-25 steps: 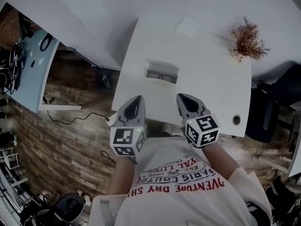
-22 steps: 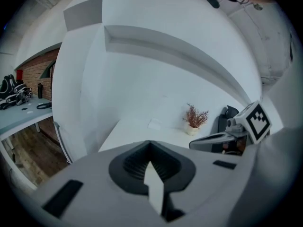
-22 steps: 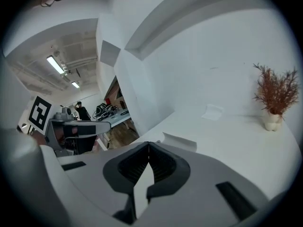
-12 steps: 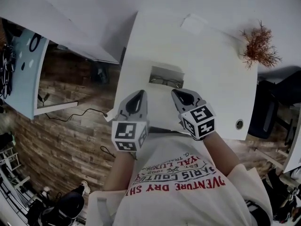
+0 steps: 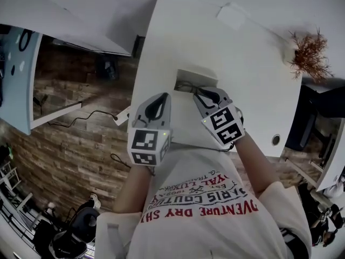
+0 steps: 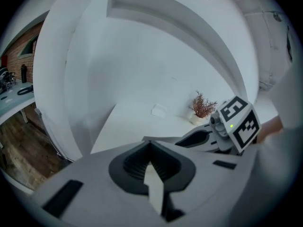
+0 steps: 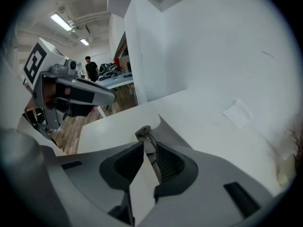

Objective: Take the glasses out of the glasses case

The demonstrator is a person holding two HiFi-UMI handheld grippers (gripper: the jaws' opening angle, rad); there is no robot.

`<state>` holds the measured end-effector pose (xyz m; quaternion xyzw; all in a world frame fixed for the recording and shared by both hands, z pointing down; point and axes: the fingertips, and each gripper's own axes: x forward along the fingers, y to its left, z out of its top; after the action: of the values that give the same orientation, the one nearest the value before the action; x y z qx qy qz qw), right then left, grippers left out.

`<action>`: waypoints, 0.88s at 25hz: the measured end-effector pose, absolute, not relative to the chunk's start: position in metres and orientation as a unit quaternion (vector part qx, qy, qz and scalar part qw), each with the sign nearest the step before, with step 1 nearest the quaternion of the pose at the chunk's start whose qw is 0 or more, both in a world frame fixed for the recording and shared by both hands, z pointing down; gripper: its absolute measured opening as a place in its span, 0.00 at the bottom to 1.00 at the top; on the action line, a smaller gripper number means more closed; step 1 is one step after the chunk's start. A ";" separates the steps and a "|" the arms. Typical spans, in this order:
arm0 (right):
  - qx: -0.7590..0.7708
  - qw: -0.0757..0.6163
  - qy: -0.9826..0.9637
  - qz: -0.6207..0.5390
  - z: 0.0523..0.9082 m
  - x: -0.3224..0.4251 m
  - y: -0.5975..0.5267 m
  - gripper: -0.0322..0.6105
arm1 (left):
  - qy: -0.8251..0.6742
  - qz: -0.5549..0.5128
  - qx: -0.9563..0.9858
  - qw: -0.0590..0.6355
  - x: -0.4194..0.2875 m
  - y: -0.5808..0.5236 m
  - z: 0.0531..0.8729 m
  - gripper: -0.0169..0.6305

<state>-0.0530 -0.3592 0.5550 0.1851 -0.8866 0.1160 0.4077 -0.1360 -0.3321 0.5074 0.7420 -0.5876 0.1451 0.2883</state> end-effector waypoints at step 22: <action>0.102 0.540 -0.835 0.015 0.612 -0.059 -0.378 0.12 | -0.550 0.182 0.754 0.310 -0.143 -0.348 0.538 0.02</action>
<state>-0.0593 -0.3783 0.6118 0.1017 -0.8353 0.0152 0.5401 -0.1432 -0.3480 0.5381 0.7539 -0.5501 0.1816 0.3100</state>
